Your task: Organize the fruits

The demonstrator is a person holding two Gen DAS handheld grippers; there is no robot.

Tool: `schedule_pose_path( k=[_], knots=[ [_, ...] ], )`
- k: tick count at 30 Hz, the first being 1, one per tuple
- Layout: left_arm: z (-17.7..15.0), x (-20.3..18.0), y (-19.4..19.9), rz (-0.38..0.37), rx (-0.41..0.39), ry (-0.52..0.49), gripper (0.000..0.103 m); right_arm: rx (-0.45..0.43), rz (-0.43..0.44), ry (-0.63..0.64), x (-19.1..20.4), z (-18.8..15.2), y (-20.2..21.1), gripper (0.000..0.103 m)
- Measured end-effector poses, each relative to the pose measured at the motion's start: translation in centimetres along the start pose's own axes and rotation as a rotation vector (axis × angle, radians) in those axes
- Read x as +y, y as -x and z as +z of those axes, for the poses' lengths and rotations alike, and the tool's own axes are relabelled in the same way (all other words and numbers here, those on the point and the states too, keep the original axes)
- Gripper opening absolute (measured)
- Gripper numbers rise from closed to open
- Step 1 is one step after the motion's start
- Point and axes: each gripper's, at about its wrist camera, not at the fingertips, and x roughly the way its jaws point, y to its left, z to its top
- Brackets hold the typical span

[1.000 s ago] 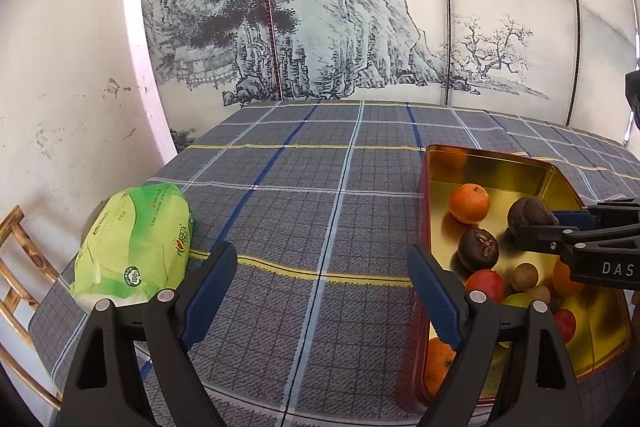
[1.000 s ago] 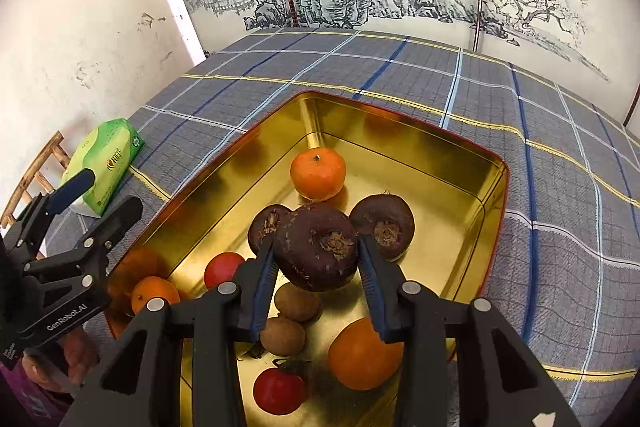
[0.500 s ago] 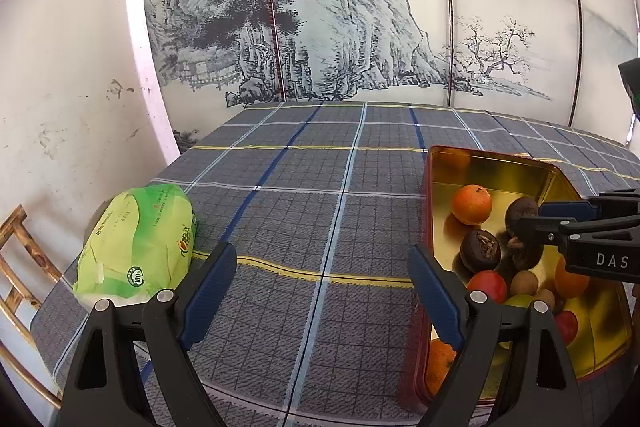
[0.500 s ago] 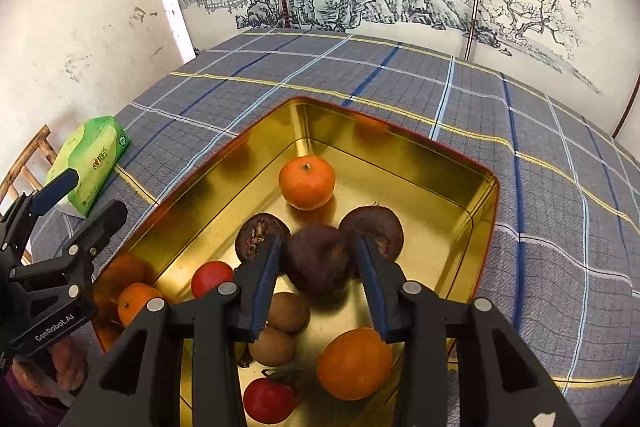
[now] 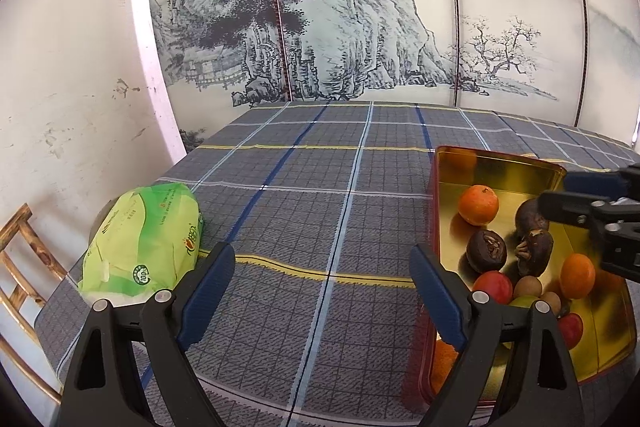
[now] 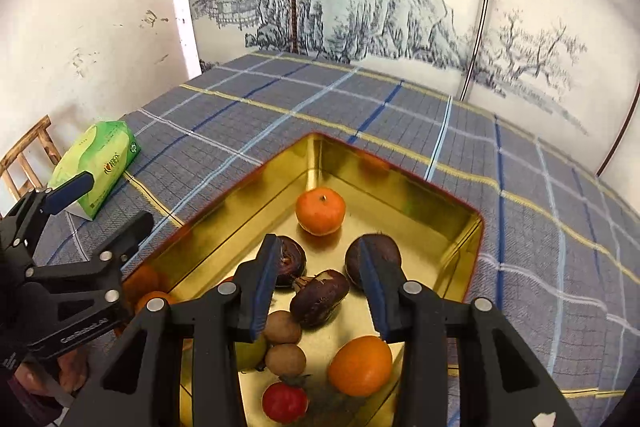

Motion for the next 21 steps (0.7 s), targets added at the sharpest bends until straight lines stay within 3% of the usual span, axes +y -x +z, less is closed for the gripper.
schedule_pose_path(
  k=[8,11,16,21],
  knots=[
    [0.0,-0.2,-0.3,0.021,0.009,-0.018,0.094,-0.065,-0.047,0.014,0.6,-0.5,4.0,0.041],
    [-0.4,-0.8,0.1,0.06,0.019,-0.059,0.094,-0.083,-0.063,0.007,0.5,-0.8,5.6,0.043],
    [-0.8,-1.6,4.2,0.021,-0.013,-0.026,0.095,-0.127,-0.121,0.009,-0.1,-1.8,9.0,0.048],
    [0.4,-3.6,9.5,0.012,-0.082,-0.071,0.102,-0.167,-0.148,-0.015,-1.2,-2.8,12.1,0.056]
  ],
)
